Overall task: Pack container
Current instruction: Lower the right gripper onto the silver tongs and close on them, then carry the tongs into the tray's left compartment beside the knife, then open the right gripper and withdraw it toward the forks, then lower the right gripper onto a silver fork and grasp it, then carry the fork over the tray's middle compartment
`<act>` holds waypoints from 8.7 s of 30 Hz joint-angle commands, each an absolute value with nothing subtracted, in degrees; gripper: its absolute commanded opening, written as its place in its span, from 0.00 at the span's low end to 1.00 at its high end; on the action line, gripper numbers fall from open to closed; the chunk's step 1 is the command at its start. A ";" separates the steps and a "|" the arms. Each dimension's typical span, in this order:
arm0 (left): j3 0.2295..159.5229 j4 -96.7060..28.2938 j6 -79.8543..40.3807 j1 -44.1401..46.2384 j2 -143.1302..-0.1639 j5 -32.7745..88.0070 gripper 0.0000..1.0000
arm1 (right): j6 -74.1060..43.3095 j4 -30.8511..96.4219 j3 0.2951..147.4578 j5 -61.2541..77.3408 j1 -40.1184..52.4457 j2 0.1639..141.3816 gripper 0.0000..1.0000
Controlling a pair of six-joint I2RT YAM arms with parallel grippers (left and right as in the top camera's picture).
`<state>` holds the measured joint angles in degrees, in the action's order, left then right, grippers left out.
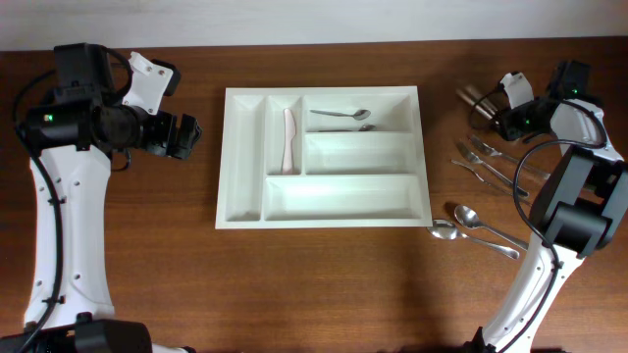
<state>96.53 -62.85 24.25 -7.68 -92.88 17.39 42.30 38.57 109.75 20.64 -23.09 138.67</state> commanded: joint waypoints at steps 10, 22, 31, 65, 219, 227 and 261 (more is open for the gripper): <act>96.75 -62.85 24.99 -7.68 -91.26 18.02 0.99 | 38.46 38.28 110.80 20.43 -22.83 140.00 0.22; 96.75 -62.85 24.97 -7.68 -91.26 18.02 0.99 | 34.39 37.54 111.02 20.64 -22.83 139.96 0.10; 96.75 -62.85 24.97 -7.68 -91.26 18.02 0.99 | 28.95 39.24 115.61 24.21 -22.83 139.24 0.04; 96.75 -62.85 24.97 -7.68 -91.26 18.04 0.99 | -8.45 68.71 141.75 25.96 14.52 136.33 0.04; 96.75 -62.85 24.97 -7.68 -91.26 18.04 0.99 | 38.52 45.39 96.42 8.27 -20.67 128.11 0.11; 96.75 -62.85 24.97 -7.68 -91.26 18.02 0.99 | 37.17 43.13 96.44 8.25 -20.67 128.11 0.04; 96.75 -62.85 24.97 -7.68 -91.26 18.02 0.99 | 66.35 74.30 129.54 22.50 -1.26 127.76 0.04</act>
<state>96.53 -62.87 24.25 -7.68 -92.77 17.39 53.30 72.51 128.84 19.70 -4.47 128.62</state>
